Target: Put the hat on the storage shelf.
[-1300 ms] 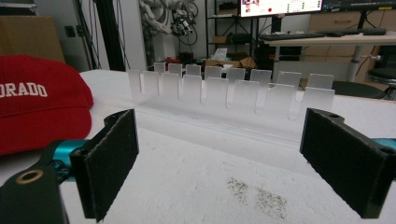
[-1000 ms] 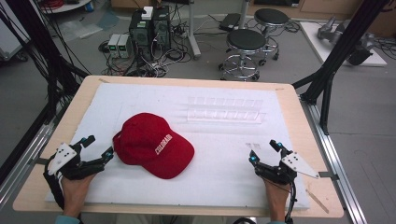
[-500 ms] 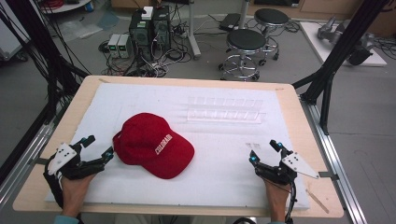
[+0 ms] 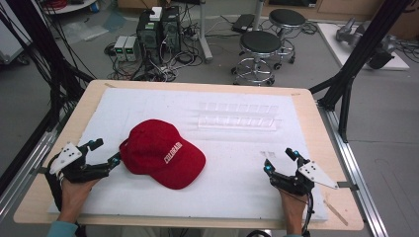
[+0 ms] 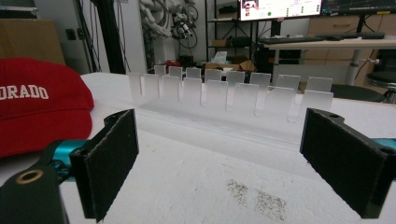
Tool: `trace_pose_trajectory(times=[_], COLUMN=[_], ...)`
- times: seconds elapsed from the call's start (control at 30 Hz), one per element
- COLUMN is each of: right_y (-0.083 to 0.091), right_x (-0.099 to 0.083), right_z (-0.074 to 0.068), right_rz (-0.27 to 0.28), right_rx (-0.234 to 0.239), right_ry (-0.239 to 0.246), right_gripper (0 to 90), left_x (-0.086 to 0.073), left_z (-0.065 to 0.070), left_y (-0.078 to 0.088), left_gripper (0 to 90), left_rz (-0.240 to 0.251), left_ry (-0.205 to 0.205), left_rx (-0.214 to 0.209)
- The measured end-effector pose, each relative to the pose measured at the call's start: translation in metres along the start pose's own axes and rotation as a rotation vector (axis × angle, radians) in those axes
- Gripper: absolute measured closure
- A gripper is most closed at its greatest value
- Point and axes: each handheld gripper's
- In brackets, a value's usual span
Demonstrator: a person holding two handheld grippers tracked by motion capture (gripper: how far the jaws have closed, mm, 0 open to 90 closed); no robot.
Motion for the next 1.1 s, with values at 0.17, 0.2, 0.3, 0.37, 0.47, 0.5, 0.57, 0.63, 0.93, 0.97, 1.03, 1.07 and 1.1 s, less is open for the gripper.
trace_pose_trajectory(times=[0.17, 0.2, 0.3, 0.37, 0.47, 0.5, 0.57, 0.63, 0.93, 0.97, 1.03, 1.07, 1.1], right_y=[0.0, 0.0, 0.0, 0.0, 0.0, 0.0, 0.0, 0.0, 0.001, 0.001, 0.001, 0.001, 0.001], right_x=[0.0, 0.0, 0.0, 0.0, 0.0, 0.0, 0.0, 0.0, 0.0, 0.0, 0.0, 0.0, 0.0], right_z=[0.0, 0.0, 0.0, 0.0, 0.0, 0.0, 0.0, 0.0, -0.001, -0.001, -0.001, -0.001, -0.001], right_rz=[-0.002, -0.002, -0.001, -0.001, 0.0, 0.001, 0.002, 0.003, 0.005, 0.006, 0.006, 0.006, 0.006], right_rx=[0.0, 0.001, 0.001, 0.002, 0.002, 0.002, 0.002, 0.003, 0.004, 0.003, 0.003, 0.003, 0.003], right_ry=[0.001, 0.001, 0.0, -0.002, 0.002, 0.003, 0.003, 0.004, 0.004, 0.003, 0.003, 0.001, 0.001], right_gripper=[10.6, 10.5, 10.6, 10.6, 10.6, 10.6, 10.6, 10.5, 10.6, 10.6, 10.6, 10.6, 10.6], left_x=[0.011, 0.014, 0.023, 0.028, 0.036, 0.039, 0.044, 0.048, 0.061, 0.061, 0.059, 0.058, 0.057], left_z=[-0.009, -0.01, -0.016, -0.02, -0.027, -0.029, -0.031, -0.033, -0.044, -0.044, -0.044, -0.044, -0.044], left_y=[-0.005, -0.007, -0.012, -0.014, -0.019, -0.022, -0.026, -0.032, -0.058, -0.06, -0.065, -0.067, -0.069], left_gripper=[13.5, 13.5, 13.5, 13.5, 13.5, 13.5, 13.5, 13.5, 13.5, 13.4, 13.2, 13.1, 13.1], left_rz=[-0.016, -0.025, -0.038, -0.055, -0.068, -0.074, -0.082, -0.094, -0.155, -0.16, -0.165, -0.168, -0.176], left_ry=[-0.016, -0.024, -0.034, -0.049, -0.051, -0.056, -0.065, -0.079, -0.105, -0.101, -0.092, -0.091, -0.092], left_rx=[-0.051, -0.061, -0.097, -0.102, -0.115, -0.123, -0.146, -0.171, -0.277, -0.29, -0.312, -0.321, -0.324])
Point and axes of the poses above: each handheld gripper's, and its own axes: y roughly backward along the jaws, x roughly out of its top, z roughly to its right, and after that the axes turned 10 degrees about -y, right-handed
